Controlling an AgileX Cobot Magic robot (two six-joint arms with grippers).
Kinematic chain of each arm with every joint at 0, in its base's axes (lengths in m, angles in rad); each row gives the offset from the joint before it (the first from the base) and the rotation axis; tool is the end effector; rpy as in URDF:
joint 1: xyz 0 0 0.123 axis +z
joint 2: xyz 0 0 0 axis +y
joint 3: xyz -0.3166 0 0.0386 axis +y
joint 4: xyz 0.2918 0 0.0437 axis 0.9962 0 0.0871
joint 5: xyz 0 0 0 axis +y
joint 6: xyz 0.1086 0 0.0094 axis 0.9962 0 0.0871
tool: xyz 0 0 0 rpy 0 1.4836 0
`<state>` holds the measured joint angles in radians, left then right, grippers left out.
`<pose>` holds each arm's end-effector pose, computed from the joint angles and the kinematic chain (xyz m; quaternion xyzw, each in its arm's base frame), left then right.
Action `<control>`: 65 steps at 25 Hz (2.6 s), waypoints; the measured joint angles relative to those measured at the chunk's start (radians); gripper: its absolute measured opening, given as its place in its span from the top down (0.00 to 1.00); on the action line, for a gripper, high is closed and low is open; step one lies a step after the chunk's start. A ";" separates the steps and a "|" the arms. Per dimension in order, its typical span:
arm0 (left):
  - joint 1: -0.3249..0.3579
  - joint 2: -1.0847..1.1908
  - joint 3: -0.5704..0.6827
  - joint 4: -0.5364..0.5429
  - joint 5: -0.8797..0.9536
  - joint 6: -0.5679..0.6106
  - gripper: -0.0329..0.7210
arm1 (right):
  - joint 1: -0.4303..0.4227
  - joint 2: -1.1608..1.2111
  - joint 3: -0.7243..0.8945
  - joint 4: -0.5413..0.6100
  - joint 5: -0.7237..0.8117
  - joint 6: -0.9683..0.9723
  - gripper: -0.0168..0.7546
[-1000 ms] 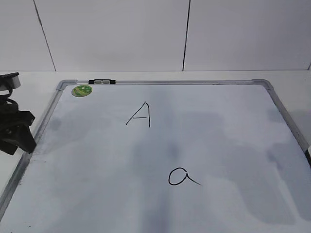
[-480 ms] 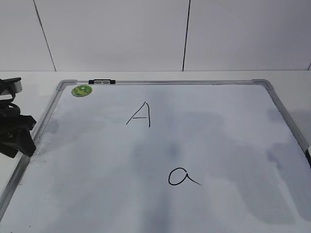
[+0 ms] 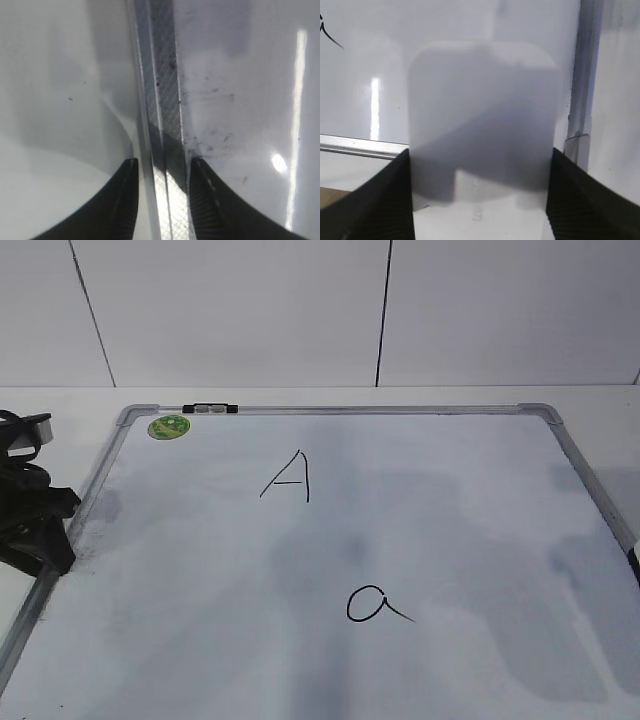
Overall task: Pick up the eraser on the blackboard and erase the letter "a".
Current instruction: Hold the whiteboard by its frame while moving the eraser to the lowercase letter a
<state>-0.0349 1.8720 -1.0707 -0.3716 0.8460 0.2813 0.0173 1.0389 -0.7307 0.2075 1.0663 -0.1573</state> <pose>0.3687 -0.0425 0.1299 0.0345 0.9897 -0.1373 0.0223 0.1945 0.0230 0.2659 -0.0492 0.9841 0.0868 0.1469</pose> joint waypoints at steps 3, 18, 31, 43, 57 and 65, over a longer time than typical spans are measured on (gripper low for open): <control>0.000 0.002 -0.004 -0.006 0.004 0.000 0.64 | 0.000 0.000 0.000 0.000 0.000 0.000 0.24; 0.007 0.006 -0.014 -0.004 0.025 0.000 0.69 | 0.000 0.000 0.000 0.000 -0.002 0.000 0.24; 0.051 0.009 -0.014 -0.051 0.054 0.001 0.61 | 0.000 0.000 0.000 0.000 -0.009 0.000 0.24; 0.051 0.009 -0.014 -0.054 0.054 0.002 0.78 | 0.000 0.000 0.000 0.000 -0.009 0.000 0.24; 0.054 0.009 -0.016 -0.054 0.056 0.002 0.89 | 0.000 0.000 0.000 0.000 -0.014 0.000 0.24; 0.054 0.009 -0.016 -0.054 0.056 0.002 0.89 | 0.000 0.000 0.000 0.052 -0.033 -0.015 0.24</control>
<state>0.0189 1.8811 -1.0865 -0.4252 0.9019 0.2835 0.0173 1.0389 -0.7307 0.2598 1.0329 -0.1720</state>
